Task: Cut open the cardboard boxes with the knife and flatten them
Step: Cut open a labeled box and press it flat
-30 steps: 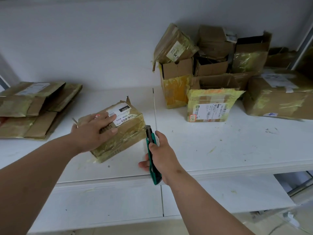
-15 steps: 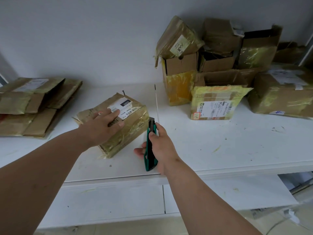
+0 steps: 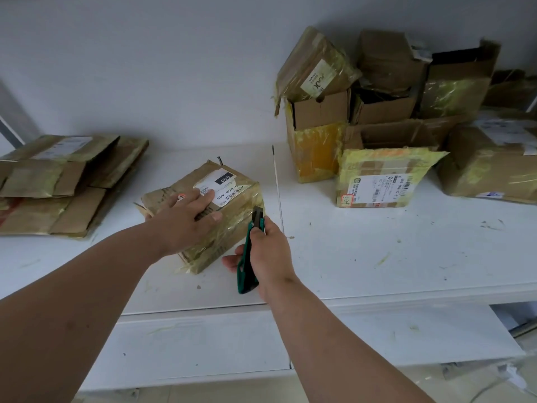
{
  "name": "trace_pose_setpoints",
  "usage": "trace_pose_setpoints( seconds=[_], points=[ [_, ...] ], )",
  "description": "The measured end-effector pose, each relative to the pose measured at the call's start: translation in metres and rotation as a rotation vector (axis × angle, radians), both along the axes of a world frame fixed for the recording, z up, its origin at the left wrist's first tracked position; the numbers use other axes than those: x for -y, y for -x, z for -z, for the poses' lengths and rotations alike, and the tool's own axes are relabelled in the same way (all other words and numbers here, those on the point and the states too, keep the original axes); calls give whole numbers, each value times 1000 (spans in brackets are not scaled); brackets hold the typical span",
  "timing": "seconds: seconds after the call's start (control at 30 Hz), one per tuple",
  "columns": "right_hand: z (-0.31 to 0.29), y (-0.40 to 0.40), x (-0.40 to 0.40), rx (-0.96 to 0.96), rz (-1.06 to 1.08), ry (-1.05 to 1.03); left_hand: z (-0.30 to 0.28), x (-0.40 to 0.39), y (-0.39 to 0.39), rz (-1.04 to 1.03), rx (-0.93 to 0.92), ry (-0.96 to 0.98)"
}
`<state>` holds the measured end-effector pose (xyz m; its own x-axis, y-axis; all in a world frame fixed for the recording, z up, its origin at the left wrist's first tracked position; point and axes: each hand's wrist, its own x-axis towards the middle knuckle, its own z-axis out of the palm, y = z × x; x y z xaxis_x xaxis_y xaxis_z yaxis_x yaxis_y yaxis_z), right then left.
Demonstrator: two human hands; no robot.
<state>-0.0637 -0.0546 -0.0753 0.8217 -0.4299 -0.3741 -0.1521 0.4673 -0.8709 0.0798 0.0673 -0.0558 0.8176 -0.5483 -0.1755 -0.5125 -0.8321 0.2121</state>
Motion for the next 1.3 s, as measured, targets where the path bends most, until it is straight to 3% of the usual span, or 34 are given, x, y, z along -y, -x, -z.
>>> trace_pose_setpoints(
  seconds=[0.37, 1.3],
  points=[
    [12, 2, -1, -31, 174, 63, -5, 0, 11, -13, -9, 4],
    [8, -1, -39, -49, -137, 145, -16, 5, 17, 4, -85, 70]
  ],
)
